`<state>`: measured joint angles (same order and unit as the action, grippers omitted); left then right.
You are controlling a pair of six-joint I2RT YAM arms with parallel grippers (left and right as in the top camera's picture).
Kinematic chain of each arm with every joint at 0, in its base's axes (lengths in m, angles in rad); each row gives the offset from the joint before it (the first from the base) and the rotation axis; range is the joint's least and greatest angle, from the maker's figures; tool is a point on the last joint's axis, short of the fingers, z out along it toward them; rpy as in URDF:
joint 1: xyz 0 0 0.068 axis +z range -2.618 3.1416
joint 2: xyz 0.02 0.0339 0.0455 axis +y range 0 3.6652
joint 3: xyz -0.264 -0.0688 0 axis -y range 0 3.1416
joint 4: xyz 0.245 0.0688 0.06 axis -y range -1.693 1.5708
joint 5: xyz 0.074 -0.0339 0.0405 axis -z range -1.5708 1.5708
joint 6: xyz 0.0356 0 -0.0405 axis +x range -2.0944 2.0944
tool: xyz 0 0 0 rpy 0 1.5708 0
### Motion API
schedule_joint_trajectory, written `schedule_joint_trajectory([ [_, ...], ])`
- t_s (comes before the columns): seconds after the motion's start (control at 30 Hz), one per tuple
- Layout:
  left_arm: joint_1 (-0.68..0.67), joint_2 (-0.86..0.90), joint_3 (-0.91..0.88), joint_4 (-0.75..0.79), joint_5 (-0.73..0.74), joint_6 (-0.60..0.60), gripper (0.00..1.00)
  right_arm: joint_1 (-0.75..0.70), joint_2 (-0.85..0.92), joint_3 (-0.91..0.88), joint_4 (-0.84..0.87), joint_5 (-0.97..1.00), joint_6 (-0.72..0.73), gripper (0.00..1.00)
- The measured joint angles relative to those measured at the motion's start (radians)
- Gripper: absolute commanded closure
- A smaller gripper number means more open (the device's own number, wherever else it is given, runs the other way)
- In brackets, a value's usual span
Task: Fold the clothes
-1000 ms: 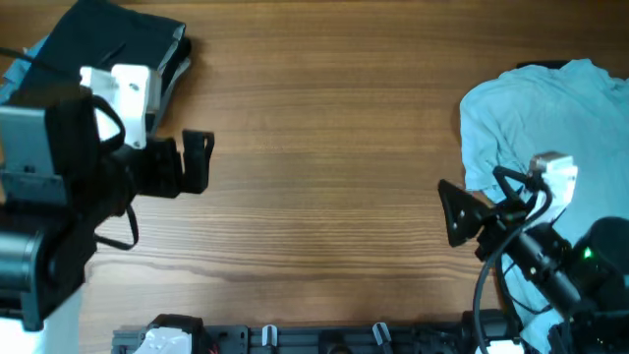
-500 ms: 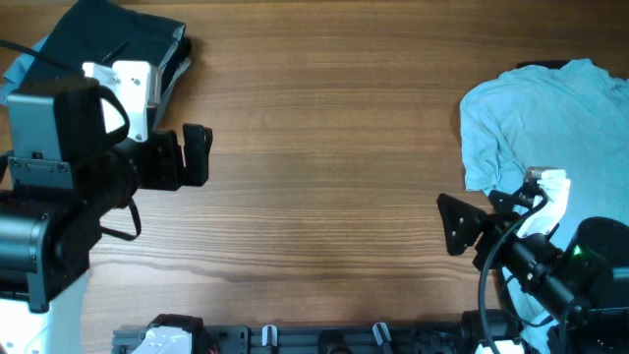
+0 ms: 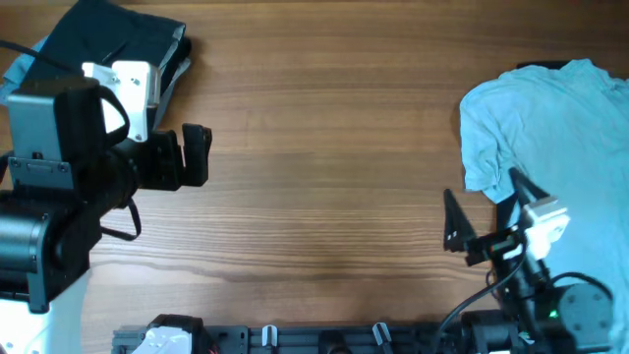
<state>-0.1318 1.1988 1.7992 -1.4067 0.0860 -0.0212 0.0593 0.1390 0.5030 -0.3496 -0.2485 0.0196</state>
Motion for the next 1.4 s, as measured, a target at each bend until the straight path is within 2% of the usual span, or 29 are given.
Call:
schedule_joint_trajectory([
  [0.1, 0.000, 0.000, 0.000, 0.000, 0.000, 0.000, 0.00, 0.000, -0.107, -0.179, 0.093, -0.002, -0.001, 0.00],
  [0.2, 0.000, 0.000, 0.000, 0.000, 0.000, 0.000, 0.00, 0.000, -0.118, -0.310, 0.237, -0.002, -0.004, 0.00],
  [0.4, 0.000, 0.000, 0.000, 0.000, -0.001, 0.000, 0.00, 0.000, -0.121, -0.464, 0.456, -0.002, -0.007, 0.00],
  [0.53, 0.000, 0.000, 0.000, 0.000, 0.000, 0.000, 0.00, 0.000, -0.123, -0.497, 0.367, -0.002, -0.007, 0.00],
  [1.2, 0.000, 0.000, 0.000, 0.000, -0.001, 0.000, 0.00, 0.000, -0.123, -0.497, 0.368, -0.002, -0.007, 0.00],
  [1.23, 0.000, -0.002, 0.000, 0.010, -0.008, 0.000, 0.00, 0.000, -0.123, -0.497, 0.368, -0.002, -0.007, 0.00],
  [1.4, 0.000, -0.093, -0.100, 0.383, -0.057, 0.000, 0.00, 0.000, -0.121, -0.497, 0.368, -0.002, -0.007, 0.00],
])
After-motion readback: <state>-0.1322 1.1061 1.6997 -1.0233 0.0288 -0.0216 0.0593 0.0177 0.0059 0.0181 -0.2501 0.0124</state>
